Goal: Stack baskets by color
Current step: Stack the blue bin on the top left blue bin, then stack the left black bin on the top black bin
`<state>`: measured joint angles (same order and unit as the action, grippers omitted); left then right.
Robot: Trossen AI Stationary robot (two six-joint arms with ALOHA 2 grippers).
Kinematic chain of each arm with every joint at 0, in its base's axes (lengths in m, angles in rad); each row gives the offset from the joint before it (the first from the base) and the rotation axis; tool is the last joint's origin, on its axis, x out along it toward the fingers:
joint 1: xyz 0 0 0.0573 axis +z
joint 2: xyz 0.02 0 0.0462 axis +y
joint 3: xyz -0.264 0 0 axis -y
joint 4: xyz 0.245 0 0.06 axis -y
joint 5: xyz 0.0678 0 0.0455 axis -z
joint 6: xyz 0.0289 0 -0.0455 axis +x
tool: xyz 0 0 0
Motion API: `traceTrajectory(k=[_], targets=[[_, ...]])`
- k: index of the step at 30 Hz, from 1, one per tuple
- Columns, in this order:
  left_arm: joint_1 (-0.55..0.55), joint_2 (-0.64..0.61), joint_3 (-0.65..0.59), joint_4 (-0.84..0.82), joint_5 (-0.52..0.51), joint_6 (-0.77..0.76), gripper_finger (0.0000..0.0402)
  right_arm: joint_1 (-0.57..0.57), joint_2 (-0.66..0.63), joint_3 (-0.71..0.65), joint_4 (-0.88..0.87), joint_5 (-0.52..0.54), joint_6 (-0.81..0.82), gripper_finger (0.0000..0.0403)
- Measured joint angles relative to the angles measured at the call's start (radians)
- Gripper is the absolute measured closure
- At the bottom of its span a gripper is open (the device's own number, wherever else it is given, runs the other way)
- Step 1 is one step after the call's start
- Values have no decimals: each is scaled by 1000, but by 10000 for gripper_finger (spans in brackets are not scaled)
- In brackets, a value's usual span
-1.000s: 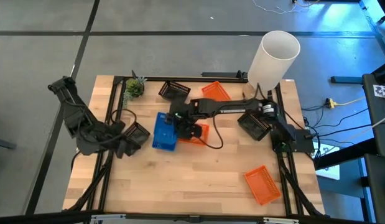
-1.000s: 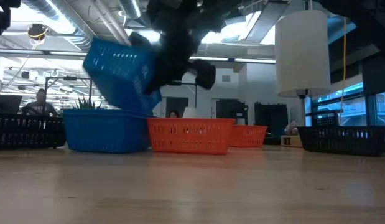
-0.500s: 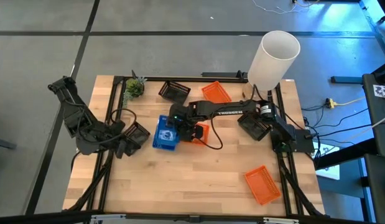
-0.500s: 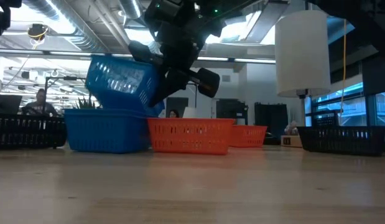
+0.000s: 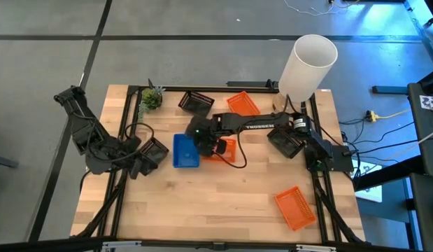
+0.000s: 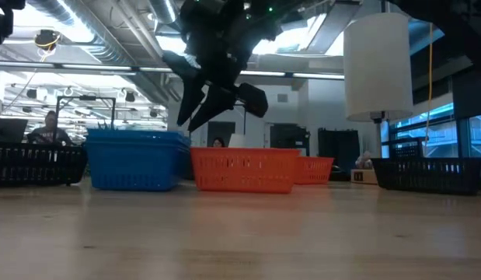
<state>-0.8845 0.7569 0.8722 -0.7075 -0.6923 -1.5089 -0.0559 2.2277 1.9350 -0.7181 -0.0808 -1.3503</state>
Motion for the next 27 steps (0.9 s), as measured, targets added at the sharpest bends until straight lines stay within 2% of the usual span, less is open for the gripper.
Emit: traceTrajectory(k=[3,12,14,17,21,23,27], targets=[[0,0,0,-35,-25,-6,351,-1,-13,52,-52,4,110,307],[3,10,0,-237,-11,-74,351,-39,-44,365,-390,-197,438,306],[18,9,0,-301,59,-133,351,-46,-50,424,-450,-209,500,306],[57,24,0,-410,199,-209,351,-51,-119,380,-441,-211,566,306],[113,66,0,-486,331,-283,351,-59,-194,378,-464,-250,673,306],[133,77,-1,-489,368,-297,351,-62,-222,378,-471,-292,715,306],[165,101,-19,-455,371,-298,351,-67,-275,378,-480,-334,796,306]])
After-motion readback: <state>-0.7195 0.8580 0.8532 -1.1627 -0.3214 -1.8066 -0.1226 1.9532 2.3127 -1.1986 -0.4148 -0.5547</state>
